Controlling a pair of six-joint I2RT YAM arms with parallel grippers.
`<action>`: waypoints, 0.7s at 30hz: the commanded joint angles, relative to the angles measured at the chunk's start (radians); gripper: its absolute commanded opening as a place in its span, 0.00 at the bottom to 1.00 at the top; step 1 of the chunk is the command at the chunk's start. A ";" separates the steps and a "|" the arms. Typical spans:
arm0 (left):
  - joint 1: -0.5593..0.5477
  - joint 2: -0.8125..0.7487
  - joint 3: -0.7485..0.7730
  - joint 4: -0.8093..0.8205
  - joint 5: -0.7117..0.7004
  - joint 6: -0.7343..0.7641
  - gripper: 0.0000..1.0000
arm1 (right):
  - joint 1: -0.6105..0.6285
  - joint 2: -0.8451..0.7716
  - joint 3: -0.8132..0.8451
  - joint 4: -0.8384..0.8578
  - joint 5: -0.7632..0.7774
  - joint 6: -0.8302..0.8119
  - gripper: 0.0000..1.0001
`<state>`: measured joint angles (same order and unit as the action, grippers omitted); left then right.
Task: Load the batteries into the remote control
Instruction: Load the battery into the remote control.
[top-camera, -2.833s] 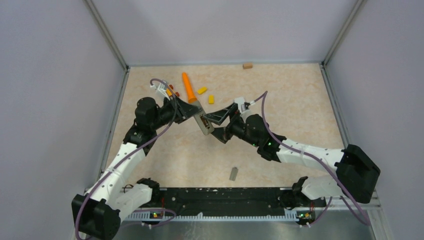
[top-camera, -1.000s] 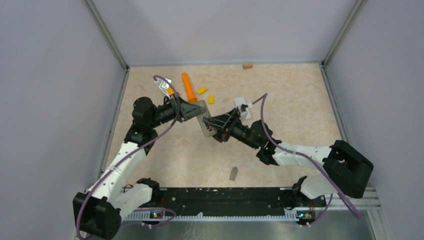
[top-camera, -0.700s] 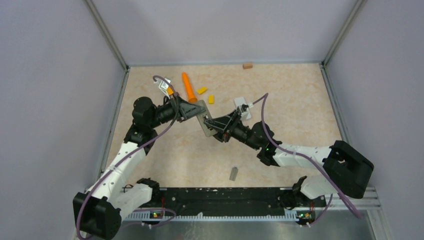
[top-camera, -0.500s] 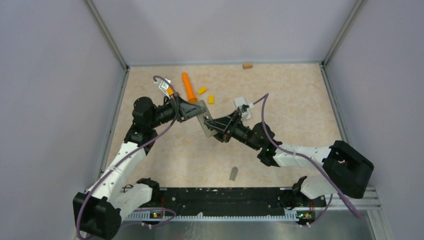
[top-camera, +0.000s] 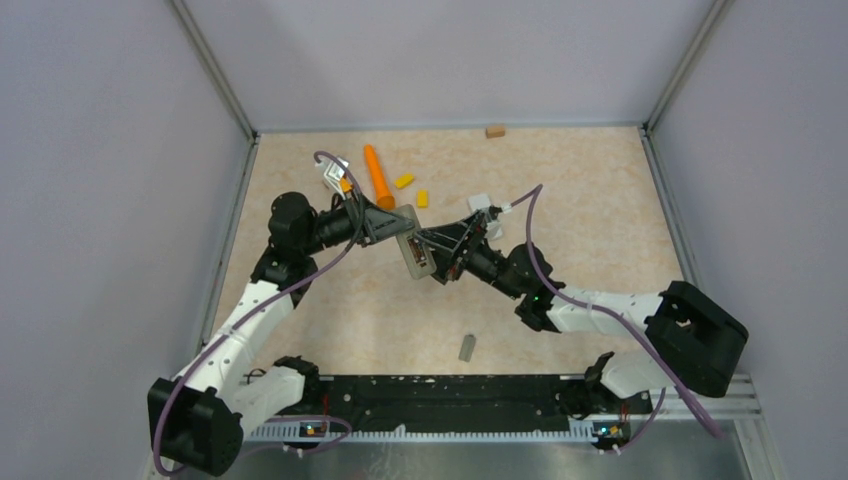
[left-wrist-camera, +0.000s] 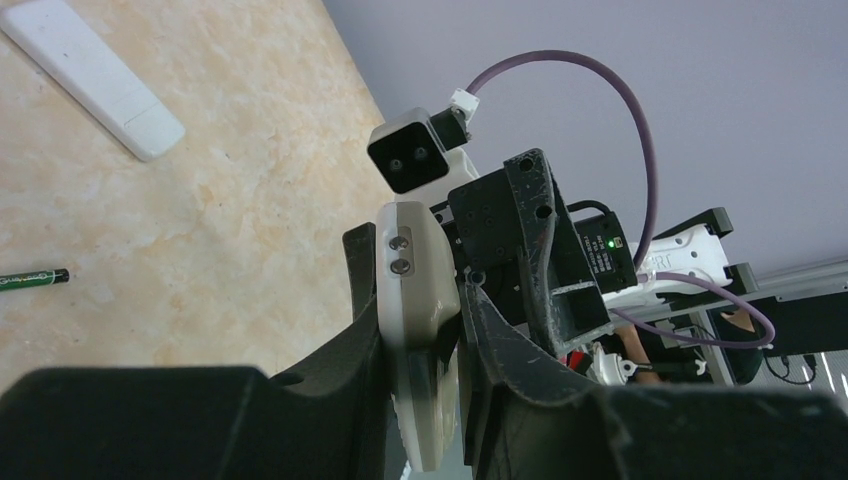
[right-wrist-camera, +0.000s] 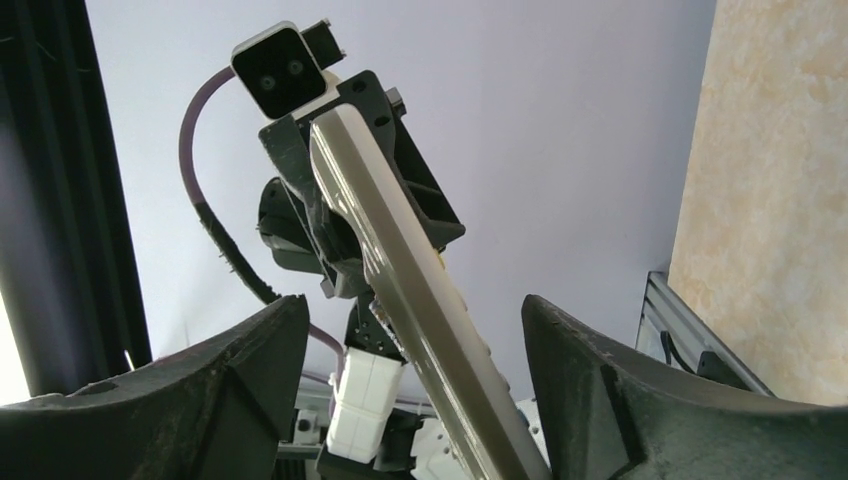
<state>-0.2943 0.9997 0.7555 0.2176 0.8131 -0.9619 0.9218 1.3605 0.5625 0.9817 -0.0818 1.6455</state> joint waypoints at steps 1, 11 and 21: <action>0.000 -0.004 -0.013 0.087 0.059 0.026 0.00 | -0.016 0.030 0.049 0.114 -0.017 0.030 0.75; 0.000 -0.001 -0.026 0.132 0.067 0.016 0.00 | -0.017 0.074 0.054 0.143 -0.049 0.064 0.46; 0.000 0.015 0.038 0.027 0.039 -0.044 0.00 | -0.019 0.061 0.012 0.170 -0.052 -0.014 0.33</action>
<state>-0.2905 1.0077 0.7353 0.2581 0.8528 -1.0264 0.9085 1.4300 0.5701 1.0706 -0.1184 1.6730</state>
